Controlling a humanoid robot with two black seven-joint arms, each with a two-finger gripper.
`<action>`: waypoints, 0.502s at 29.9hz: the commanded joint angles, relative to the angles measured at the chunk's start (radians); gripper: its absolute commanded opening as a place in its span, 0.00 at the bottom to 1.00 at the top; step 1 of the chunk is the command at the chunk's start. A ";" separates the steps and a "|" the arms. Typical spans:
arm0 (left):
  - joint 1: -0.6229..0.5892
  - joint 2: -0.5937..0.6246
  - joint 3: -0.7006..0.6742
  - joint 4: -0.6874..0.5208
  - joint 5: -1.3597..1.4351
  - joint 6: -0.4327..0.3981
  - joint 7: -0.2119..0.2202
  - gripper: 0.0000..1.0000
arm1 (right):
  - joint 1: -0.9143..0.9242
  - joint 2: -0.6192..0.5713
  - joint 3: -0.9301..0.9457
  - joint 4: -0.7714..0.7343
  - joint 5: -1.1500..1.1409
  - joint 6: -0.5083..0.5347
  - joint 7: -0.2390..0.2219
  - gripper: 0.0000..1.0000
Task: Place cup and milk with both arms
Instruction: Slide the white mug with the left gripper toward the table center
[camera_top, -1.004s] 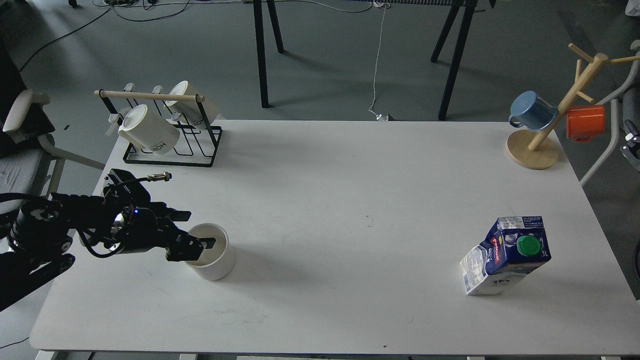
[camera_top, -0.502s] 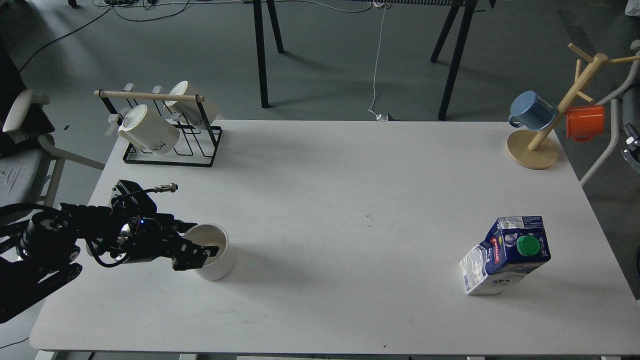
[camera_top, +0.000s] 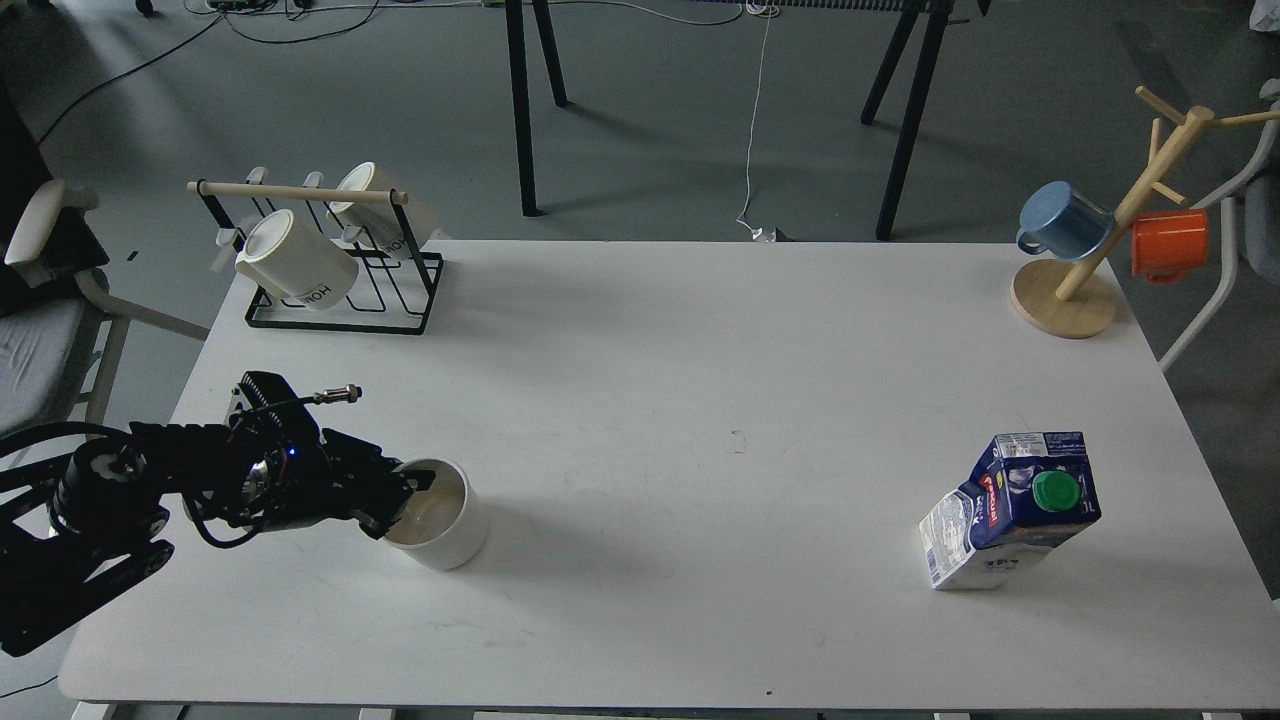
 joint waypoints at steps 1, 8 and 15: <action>-0.008 0.007 0.000 0.000 0.000 -0.007 0.000 0.00 | 0.002 -0.002 0.004 -0.001 0.000 0.000 -0.001 0.99; -0.108 0.013 -0.009 -0.037 0.000 -0.056 0.000 0.00 | 0.002 -0.008 0.005 -0.001 0.000 0.000 -0.001 0.99; -0.293 -0.161 0.003 -0.014 0.000 -0.227 0.000 0.00 | 0.010 -0.008 0.005 -0.001 0.000 0.000 -0.001 0.99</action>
